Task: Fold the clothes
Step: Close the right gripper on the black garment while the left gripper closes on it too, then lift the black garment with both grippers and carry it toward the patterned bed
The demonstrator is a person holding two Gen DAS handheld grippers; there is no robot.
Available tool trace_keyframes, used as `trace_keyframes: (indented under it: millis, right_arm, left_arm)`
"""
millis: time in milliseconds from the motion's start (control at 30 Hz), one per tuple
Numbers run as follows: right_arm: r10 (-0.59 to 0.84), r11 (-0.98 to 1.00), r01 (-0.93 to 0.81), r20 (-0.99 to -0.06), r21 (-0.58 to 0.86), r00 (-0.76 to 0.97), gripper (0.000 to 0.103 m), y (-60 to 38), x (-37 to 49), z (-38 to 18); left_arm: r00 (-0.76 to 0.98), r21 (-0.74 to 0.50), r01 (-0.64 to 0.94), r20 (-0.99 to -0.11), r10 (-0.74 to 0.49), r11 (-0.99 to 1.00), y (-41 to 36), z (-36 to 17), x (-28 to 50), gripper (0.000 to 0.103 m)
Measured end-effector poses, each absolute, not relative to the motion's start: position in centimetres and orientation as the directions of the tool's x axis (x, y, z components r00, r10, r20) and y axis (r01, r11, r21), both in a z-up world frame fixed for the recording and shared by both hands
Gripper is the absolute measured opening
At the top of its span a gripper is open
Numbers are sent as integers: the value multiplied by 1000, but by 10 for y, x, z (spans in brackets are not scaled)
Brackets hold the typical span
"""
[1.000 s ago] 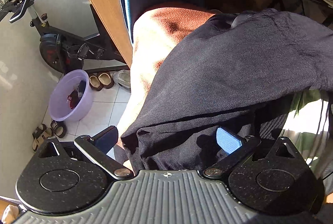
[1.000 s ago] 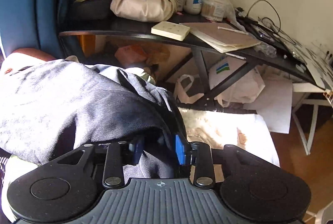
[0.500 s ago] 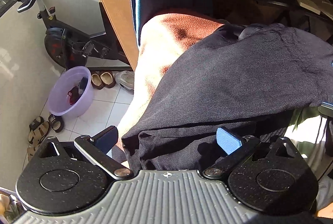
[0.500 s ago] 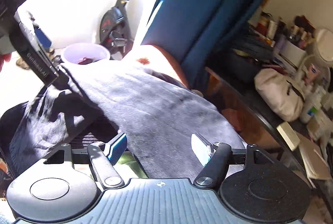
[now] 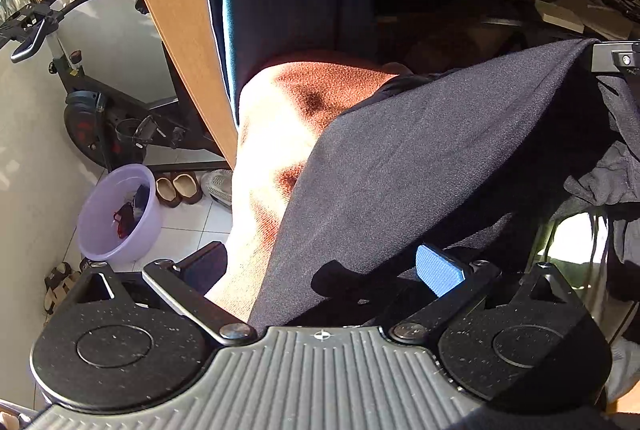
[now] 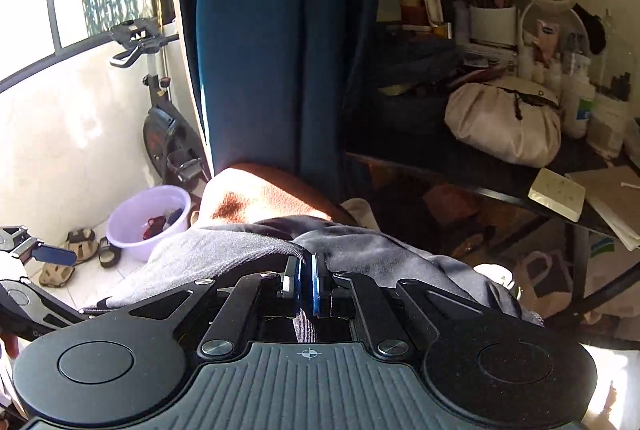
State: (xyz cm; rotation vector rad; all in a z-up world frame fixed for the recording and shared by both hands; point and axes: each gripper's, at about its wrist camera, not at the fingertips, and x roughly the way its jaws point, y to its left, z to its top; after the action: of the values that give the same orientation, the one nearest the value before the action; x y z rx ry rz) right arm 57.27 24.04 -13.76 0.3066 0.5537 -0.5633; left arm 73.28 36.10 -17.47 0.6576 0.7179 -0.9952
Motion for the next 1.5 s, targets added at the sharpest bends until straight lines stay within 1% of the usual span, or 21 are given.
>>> trace_keyframes:
  millis: [167, 400, 433, 467, 500, 533, 567, 600, 633, 700, 800, 933, 1000, 1067, 1133, 1167, 1200, 1267, 1300, 1400, 1500]
  right_arm:
    - [-427, 804, 576, -531, 148, 732, 5, 238, 568, -124]
    - [-390, 809, 560, -550, 179, 739, 5, 240, 554, -128]
    - [-380, 815, 554, -563, 172, 734, 6, 243, 552, -131]
    - [-386, 815, 559, -576, 153, 720, 10, 246, 548, -134]
    - [-404, 811, 572, -589, 123, 700, 24, 250, 543, -137]
    - [-422, 806, 584, -601, 94, 679, 32, 254, 537, -140]
    - [-444, 798, 600, -613, 62, 654, 48, 257, 530, -144]
    - [-462, 787, 616, -631, 32, 623, 58, 259, 520, -150]
    - [-475, 777, 630, -653, 3, 590, 61, 261, 510, -158]
    - [-498, 749, 661, -702, -52, 509, 73, 261, 491, -174]
    - [-532, 724, 673, -744, -152, 404, 82, 262, 467, -203]
    - [-619, 674, 673, -731, -305, 288, 89, 255, 462, -235]
    - [-625, 630, 727, -733, -272, 268, 90, 238, 462, -240]
    - [-598, 592, 785, -753, -184, 274, 90, 220, 460, -242]
    - [-540, 575, 814, -787, -83, 300, 82, 205, 459, -247]
    - [-501, 578, 816, -801, -28, 327, 64, 200, 458, -248]
    - [-465, 578, 816, -810, 27, 356, 41, 196, 457, -247]
    - [-442, 530, 838, -801, 129, 403, 21, 192, 451, -236]
    - [-455, 496, 851, -783, 174, 425, 16, 191, 445, -227]
    - [-537, 387, 871, -694, 302, 479, 14, 192, 421, -189]
    - [-618, 363, 854, -591, 372, 519, 13, 198, 397, -144]
  left_arm:
    - [399, 240, 908, -740, -541, 343, 339, -179, 715, 103]
    - [540, 281, 822, -658, -524, 495, 309, -174, 737, 103]
    - [542, 286, 824, -653, -529, 490, 304, -173, 738, 95]
    - [528, 276, 833, -655, -540, 479, 300, -172, 740, 62]
    - [508, 251, 841, -670, -541, 479, 297, -170, 743, 41]
    - [489, 222, 846, -684, -542, 484, 296, -168, 747, 14]
    - [479, 188, 842, -689, -543, 505, 297, -164, 751, 12]
    - [487, 161, 829, -678, -551, 535, 301, -159, 753, 12]
    - [495, 142, 819, -666, -558, 556, 305, -155, 755, 11]
    - [509, 149, 817, -640, -575, 558, 311, -145, 753, 9]
    - [489, 129, 837, -613, -620, 532, 314, -128, 749, 8]
    - [442, 27, 853, -569, -693, 522, 319, -96, 749, 7]
    - [425, -44, 849, -536, -729, 527, 324, -74, 749, 6]
    - [411, -94, 852, -487, -770, 514, 327, -50, 746, 6]
    - [398, -129, 862, -426, -812, 490, 331, -26, 742, 6]
    - [388, -143, 869, -396, -832, 474, 332, -14, 740, 6]
    - [372, -150, 881, -369, -852, 449, 334, -5, 736, 6]
    - [335, -153, 906, -313, -889, 395, 337, 14, 727, 6]
    - [324, -147, 915, -288, -901, 376, 338, 21, 722, 6]
    - [308, -148, 929, -202, -930, 340, 345, 44, 713, 6]
    - [278, -182, 939, -100, -955, 292, 357, 72, 711, 6]
